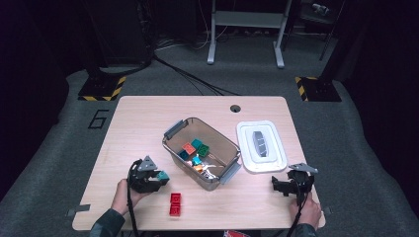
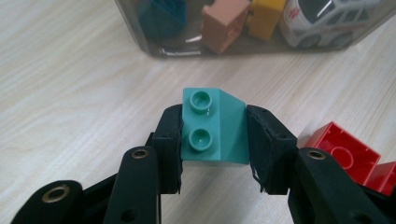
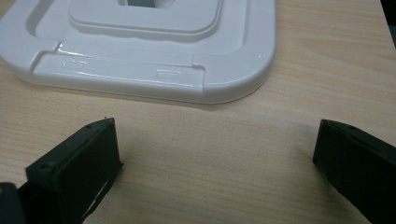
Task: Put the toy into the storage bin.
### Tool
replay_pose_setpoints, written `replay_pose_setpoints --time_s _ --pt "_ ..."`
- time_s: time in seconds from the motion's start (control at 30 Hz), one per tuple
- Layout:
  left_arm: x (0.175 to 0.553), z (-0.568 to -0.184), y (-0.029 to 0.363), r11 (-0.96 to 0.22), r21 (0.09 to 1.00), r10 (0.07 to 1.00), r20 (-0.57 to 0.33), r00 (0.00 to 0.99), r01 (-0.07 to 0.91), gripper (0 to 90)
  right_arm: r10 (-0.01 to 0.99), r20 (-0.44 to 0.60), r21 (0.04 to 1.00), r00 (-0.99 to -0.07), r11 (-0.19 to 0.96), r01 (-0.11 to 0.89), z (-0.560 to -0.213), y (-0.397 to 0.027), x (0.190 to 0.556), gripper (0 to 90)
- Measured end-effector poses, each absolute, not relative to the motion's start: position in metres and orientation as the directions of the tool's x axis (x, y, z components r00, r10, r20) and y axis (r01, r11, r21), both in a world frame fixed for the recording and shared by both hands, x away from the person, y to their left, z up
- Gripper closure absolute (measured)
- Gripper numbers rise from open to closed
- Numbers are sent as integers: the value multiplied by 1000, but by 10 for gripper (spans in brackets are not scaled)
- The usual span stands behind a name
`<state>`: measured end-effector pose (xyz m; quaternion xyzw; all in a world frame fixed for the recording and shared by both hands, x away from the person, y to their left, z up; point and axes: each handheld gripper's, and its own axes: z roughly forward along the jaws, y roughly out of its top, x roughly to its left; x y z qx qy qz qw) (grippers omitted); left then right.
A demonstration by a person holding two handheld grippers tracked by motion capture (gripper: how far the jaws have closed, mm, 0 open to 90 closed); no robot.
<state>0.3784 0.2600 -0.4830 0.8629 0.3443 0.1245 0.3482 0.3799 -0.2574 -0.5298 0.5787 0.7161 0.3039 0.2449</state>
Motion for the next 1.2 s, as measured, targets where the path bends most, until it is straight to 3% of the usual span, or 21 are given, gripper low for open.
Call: replay_pose_setpoints --time_s 0.6,1.2 --pt "386 -434 267 -469 735 717 -8 698 490 588 978 1 719 -210 145 680 -530 -257 380 0" --pt "409 -375 251 -466 776 729 64 682 425 588 978 1 718 -210 145 680 -530 -257 380 0"
